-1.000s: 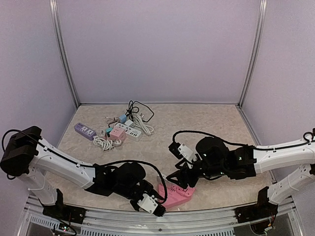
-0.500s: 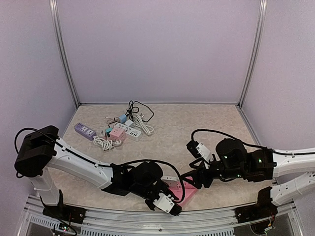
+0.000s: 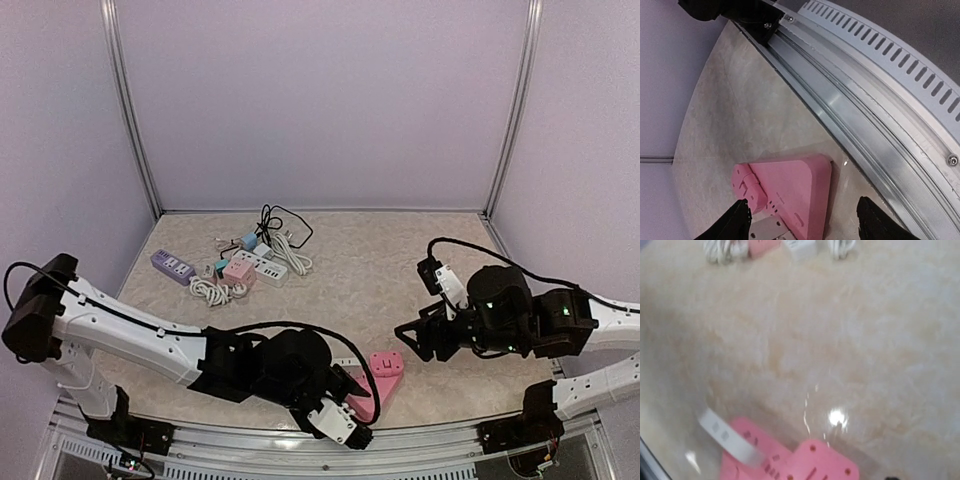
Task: Insert the plug
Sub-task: Adjust the socket at the center of the board, then move the socket to the center of the board.
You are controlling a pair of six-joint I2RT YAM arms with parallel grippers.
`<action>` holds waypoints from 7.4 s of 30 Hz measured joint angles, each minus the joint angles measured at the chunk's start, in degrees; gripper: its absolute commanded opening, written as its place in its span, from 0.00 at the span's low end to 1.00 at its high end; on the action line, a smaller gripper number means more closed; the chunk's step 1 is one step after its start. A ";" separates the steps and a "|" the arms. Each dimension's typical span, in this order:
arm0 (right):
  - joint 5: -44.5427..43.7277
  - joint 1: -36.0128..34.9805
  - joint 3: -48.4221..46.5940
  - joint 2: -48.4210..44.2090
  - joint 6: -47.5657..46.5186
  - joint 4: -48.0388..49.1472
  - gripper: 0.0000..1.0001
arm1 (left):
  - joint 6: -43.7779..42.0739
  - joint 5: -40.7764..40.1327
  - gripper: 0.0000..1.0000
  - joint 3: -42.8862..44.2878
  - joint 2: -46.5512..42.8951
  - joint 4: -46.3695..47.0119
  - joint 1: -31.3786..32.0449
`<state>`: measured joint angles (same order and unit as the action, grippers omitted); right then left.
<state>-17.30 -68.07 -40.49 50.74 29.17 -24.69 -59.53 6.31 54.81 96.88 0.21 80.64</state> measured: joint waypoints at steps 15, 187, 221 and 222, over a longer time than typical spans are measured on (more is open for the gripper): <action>-8.13 -2.51 -33.79 31.69 3.34 -10.45 0.65 | 12.50 -19.30 0.94 9.55 -40.44 -35.87 -21.33; 6.12 -13.42 -82.58 89.24 -3.56 -22.29 0.90 | 18.51 5.27 0.99 0.79 -32.37 -50.14 -77.96; 9.81 9.55 -28.52 55.30 -51.98 -13.57 0.85 | 15.08 1.73 0.94 -5.68 -21.59 -43.06 -53.16; 9.27 10.36 -29.29 55.30 -52.17 -14.53 0.91 | 15.10 2.08 0.94 -5.68 -22.18 -43.01 -54.05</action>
<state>-8.03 -57.71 -69.78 106.04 -23.00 -39.22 -44.42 8.38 49.12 74.70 -42.81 26.59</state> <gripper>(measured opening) 0.824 0.935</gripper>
